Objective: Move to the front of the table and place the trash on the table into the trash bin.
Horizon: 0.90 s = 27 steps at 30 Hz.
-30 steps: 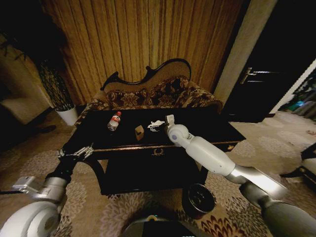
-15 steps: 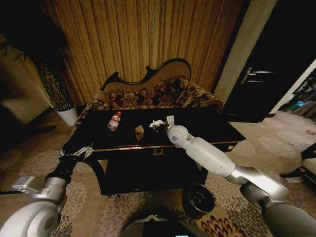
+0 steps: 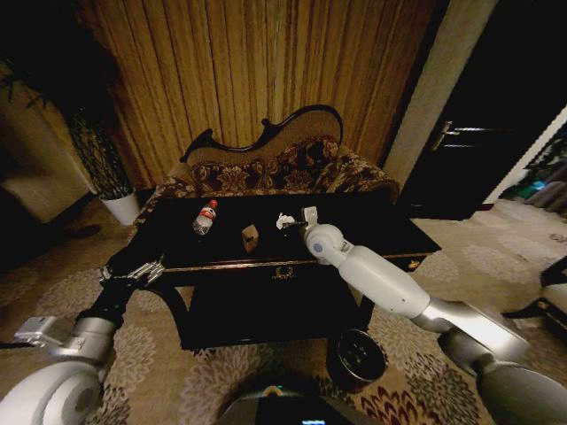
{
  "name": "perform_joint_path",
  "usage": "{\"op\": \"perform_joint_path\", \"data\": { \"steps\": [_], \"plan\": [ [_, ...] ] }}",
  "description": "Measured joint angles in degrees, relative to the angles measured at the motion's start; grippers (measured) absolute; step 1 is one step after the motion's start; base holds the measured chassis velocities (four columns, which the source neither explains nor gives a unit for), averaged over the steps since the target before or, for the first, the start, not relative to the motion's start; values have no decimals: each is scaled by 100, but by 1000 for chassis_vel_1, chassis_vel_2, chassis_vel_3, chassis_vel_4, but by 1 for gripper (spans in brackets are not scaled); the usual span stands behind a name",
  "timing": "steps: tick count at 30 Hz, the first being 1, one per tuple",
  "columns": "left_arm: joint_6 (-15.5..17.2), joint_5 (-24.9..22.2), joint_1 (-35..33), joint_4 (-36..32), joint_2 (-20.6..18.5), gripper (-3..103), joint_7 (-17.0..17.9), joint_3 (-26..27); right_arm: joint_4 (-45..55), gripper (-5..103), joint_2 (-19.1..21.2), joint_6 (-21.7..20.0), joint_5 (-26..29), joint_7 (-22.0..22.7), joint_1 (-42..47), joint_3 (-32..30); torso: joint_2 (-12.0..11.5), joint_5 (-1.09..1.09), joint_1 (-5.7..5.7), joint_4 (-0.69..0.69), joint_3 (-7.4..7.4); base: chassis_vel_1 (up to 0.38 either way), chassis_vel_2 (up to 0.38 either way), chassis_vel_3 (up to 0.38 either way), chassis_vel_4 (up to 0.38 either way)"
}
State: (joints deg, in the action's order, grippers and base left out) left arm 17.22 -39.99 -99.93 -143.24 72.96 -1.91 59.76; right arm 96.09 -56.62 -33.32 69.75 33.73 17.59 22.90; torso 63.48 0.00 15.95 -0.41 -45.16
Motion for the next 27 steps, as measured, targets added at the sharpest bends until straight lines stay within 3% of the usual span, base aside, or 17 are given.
{"op": "perform_joint_path", "data": {
  "steps": [7,13,14,19,24,27],
  "plan": [
    [0,-7,4,0,1,100,0,3,10,0,-3,37,23,-12,0,-25,0,0,0,0,0,0,0,0,0],
    [-6,-14,21,0,6,100,-5,-2,116,0,11,522,-44,-103,74,-193,0,0,0,2,0,0,0,0,0],
    [-15,-23,45,0,6,100,-5,-7,203,0,76,735,-180,-135,171,-341,0,0,0,2,0,0,0,0,0],
    [-30,-81,80,0,-5,100,-3,13,376,0,300,1042,-599,-199,518,-711,0,0,0,0,0,0,0,0,0],
    [-140,-148,88,81,8,100,-69,128,840,0,813,1390,-1158,-620,1424,-1623,0,1,0,0,0,0,0,0,0],
    [-185,-238,101,216,0,100,-116,282,1375,0,1317,1667,-1559,-1092,2687,-2732,0,3,0,-2,0,0,0,0,0]
  ]
}}
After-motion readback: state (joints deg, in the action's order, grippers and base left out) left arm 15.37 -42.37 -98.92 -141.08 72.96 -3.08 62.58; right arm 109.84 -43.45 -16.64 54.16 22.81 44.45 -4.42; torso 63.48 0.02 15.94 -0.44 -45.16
